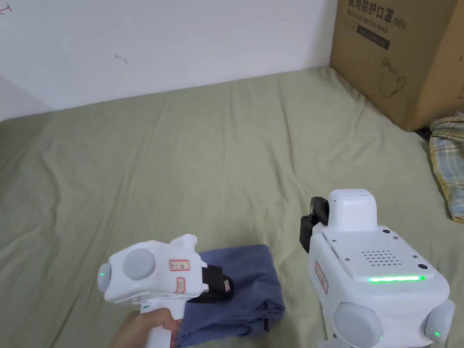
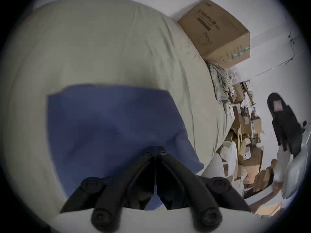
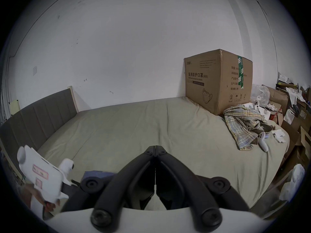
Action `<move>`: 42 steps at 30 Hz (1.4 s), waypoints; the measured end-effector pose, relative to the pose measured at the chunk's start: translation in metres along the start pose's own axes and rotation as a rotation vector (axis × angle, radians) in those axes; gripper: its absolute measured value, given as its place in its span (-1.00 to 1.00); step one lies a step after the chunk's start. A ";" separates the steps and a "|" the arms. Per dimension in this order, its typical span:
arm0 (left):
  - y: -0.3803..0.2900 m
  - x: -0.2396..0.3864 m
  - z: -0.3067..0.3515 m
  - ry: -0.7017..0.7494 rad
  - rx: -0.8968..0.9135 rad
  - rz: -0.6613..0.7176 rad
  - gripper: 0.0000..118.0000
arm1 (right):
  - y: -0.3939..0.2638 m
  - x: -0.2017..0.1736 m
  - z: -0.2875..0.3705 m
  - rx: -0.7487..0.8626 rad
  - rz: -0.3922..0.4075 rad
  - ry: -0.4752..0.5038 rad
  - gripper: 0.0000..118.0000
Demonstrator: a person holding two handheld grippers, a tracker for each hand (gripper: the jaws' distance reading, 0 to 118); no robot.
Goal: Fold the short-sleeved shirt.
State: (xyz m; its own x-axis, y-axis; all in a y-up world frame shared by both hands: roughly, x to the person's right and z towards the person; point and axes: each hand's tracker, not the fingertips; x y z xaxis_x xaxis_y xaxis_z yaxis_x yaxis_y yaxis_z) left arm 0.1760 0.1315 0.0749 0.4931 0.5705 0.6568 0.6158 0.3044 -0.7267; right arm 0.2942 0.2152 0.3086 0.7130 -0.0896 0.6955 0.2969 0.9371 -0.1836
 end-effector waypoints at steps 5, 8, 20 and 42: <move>-0.002 0.014 -0.030 -0.018 -0.047 -0.012 -0.98 | -0.003 0.006 -0.001 -0.016 -0.004 -0.004 -0.97; 0.001 0.028 -0.034 -0.029 -0.062 -0.016 -0.99 | -0.004 0.008 0.000 -0.014 0.010 -0.010 -0.97; -0.041 0.062 -0.060 -0.044 -0.202 -0.122 -1.00 | -0.006 0.017 0.000 -0.032 -0.015 -0.022 -0.97; -0.036 -0.018 0.088 -0.122 0.151 0.019 -0.99 | 0.032 -0.031 -0.024 -0.256 0.098 0.253 -0.97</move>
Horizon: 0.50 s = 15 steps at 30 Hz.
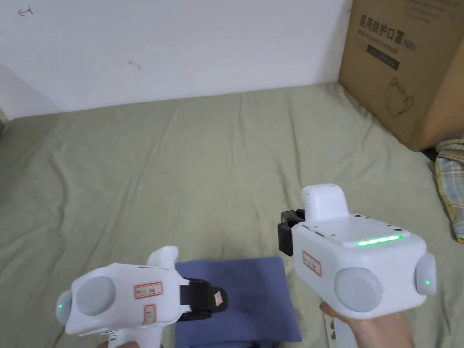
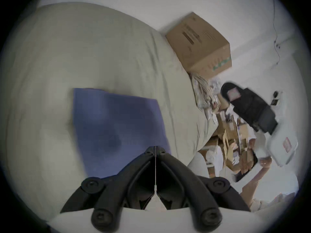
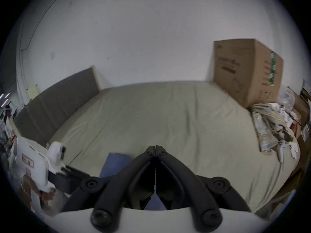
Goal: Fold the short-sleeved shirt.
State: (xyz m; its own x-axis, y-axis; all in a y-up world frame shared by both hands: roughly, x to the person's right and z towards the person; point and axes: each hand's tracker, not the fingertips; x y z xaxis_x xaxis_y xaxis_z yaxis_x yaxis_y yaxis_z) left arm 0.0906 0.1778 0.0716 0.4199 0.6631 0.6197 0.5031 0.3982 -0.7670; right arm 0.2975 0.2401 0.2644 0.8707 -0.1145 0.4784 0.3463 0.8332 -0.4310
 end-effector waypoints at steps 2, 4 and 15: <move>-0.005 -0.022 0.015 0.023 0.021 0.049 -0.99 | -0.001 -0.011 -0.024 -0.124 -0.015 0.031 -0.98; -0.011 -0.045 0.024 0.020 0.036 0.113 -0.99 | -0.010 -0.017 -0.057 -0.256 -0.059 0.103 -0.97; -0.036 -0.109 0.033 -0.012 0.044 0.253 -0.95 | -0.057 -0.028 -0.131 -0.553 -0.083 0.076 -0.97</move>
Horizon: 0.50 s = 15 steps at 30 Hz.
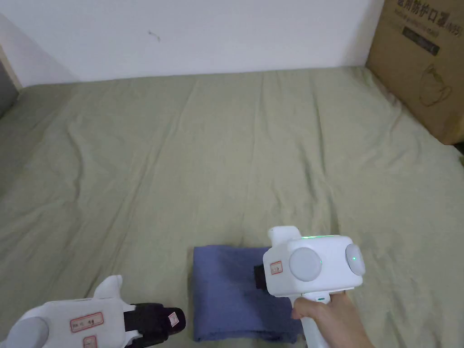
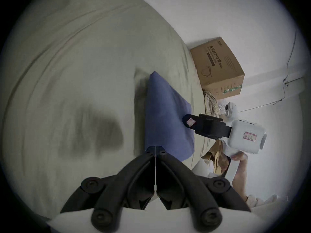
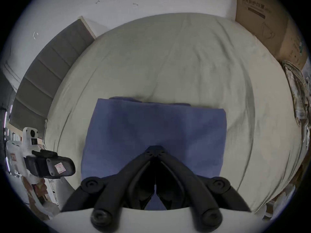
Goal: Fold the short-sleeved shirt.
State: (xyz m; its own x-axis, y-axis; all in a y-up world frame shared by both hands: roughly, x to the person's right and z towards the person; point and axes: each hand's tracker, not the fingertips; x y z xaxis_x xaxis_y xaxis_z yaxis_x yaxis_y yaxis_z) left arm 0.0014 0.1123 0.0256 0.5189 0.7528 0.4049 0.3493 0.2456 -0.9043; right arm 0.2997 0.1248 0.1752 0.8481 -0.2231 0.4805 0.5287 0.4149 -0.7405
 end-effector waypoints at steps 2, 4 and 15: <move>0.004 -0.002 -0.006 -0.026 -0.003 0.035 -0.80 | 0.002 0.001 0.001 -0.008 -0.015 0.004 -0.98; 0.011 -0.004 -0.011 -0.064 -0.007 0.042 -0.68 | 0.003 0.000 0.000 -0.010 -0.019 0.002 -0.98; 0.058 0.005 -0.051 -0.121 -0.052 0.083 0.98 | -0.002 0.005 -0.001 -0.006 -0.047 0.018 -0.98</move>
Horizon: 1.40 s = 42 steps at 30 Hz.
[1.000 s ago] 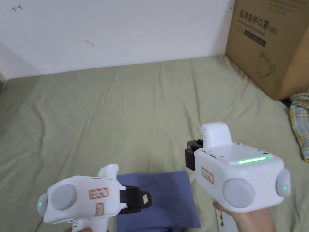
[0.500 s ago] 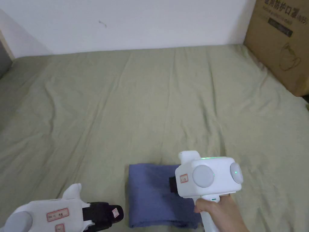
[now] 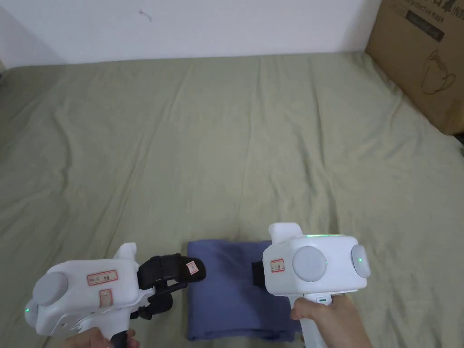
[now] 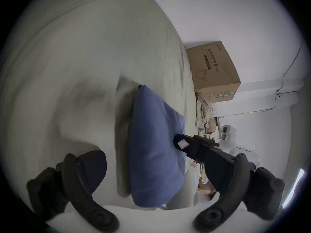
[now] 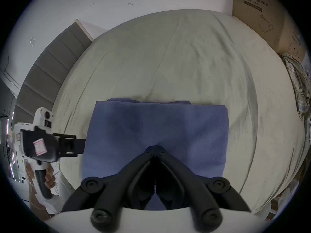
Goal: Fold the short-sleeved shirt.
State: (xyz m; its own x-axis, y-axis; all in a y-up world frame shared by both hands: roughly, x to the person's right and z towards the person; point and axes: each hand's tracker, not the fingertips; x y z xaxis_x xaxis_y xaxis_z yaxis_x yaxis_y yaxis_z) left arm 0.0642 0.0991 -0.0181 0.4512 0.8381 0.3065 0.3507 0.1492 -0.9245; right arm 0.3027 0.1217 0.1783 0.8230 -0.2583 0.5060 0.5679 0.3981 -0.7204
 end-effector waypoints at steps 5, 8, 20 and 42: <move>0.003 0.002 -0.035 -0.047 -0.052 -0.089 1.00 | 0.000 0.006 -0.001 -0.001 -0.021 0.022 -0.98; 0.002 0.000 -0.047 -0.064 -0.079 -0.131 1.00 | 0.000 0.006 0.000 -0.002 -0.034 0.031 -0.98; 0.004 0.003 -0.057 -0.069 -0.175 -0.118 -0.52 | -0.005 0.005 0.026 0.093 -0.034 0.028 -0.98; 0.053 -0.028 0.178 1.033 -0.134 -0.459 -0.52 | -0.007 -0.082 0.152 0.982 0.118 -0.214 -0.97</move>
State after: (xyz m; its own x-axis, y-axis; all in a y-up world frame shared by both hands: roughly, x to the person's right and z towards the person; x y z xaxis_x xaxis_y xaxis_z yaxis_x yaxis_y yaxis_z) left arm -0.0764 0.1771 -0.1160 0.6965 -0.1237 0.7069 0.7137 0.2214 -0.6645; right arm 0.2285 0.2737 0.2136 0.7985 -0.0454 0.6003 0.1398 0.9839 -0.1116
